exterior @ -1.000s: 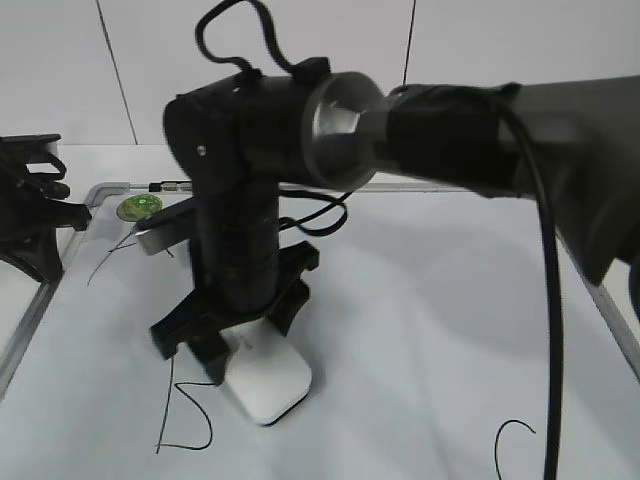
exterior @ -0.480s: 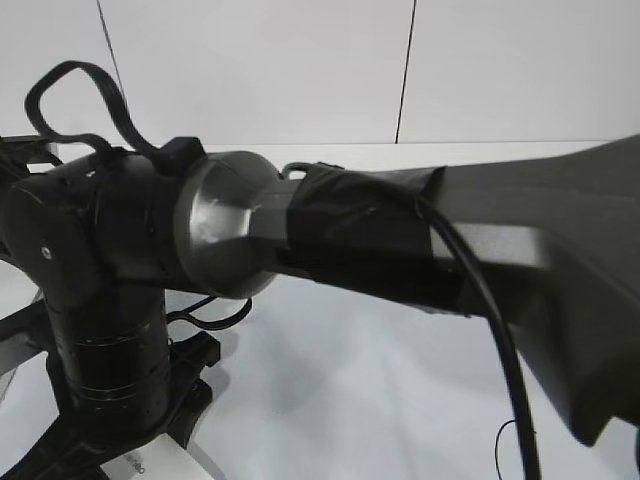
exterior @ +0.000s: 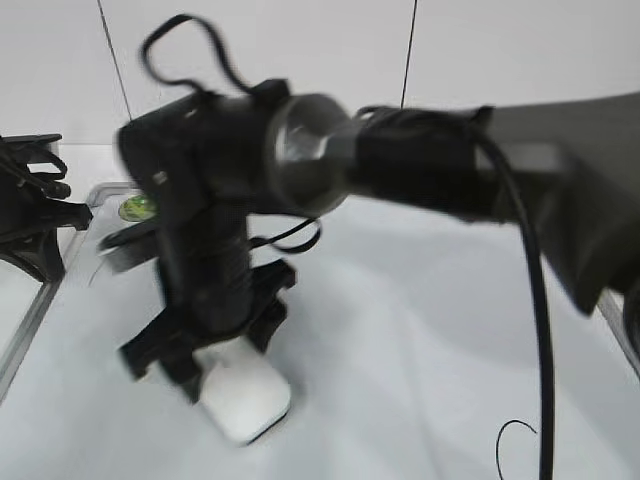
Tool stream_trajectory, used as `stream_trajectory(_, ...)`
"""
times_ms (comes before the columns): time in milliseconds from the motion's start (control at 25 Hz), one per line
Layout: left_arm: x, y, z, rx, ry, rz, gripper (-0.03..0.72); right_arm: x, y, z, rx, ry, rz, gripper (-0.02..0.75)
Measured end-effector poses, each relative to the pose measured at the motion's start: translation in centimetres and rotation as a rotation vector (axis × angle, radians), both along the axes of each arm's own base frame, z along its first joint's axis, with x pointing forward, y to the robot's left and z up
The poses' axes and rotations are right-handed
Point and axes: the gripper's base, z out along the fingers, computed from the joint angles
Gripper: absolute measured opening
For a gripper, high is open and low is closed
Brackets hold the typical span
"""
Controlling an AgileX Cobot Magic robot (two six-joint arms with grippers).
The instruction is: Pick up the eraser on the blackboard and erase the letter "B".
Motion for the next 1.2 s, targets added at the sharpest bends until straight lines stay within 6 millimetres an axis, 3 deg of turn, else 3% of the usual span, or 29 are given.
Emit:
stream_trajectory(280, 0.0, 0.0, 0.0, -0.002, 0.000, 0.001, 0.020, 6.6, -5.9, 0.1, -0.002, -0.008, -0.194, 0.533)
stream_trajectory(560, 0.0, -0.1, 0.0, -0.008, 0.000, 0.005, 0.020, 7.1, -6.5, 0.1, 0.003, -0.005, -0.214, 0.533)
stream_trajectory(800, 0.0, 0.0, 0.0, -0.001, 0.000, 0.001, 0.020, 6.6, -4.6, -0.5, -0.034, 0.007, -0.157, 0.533)
stream_trajectory(920, 0.0, 0.0, 0.0, 0.001, 0.000, -0.001, 0.020, 6.1, -2.4, -0.6, -0.026, -0.023, -0.088, 0.533)
stream_trajectory(1200, 0.0, 0.0, 0.0, -0.001, 0.002, 0.000, 0.020, 1.8, 3.4, -0.3, 0.072, -0.066, 0.059, 0.533)
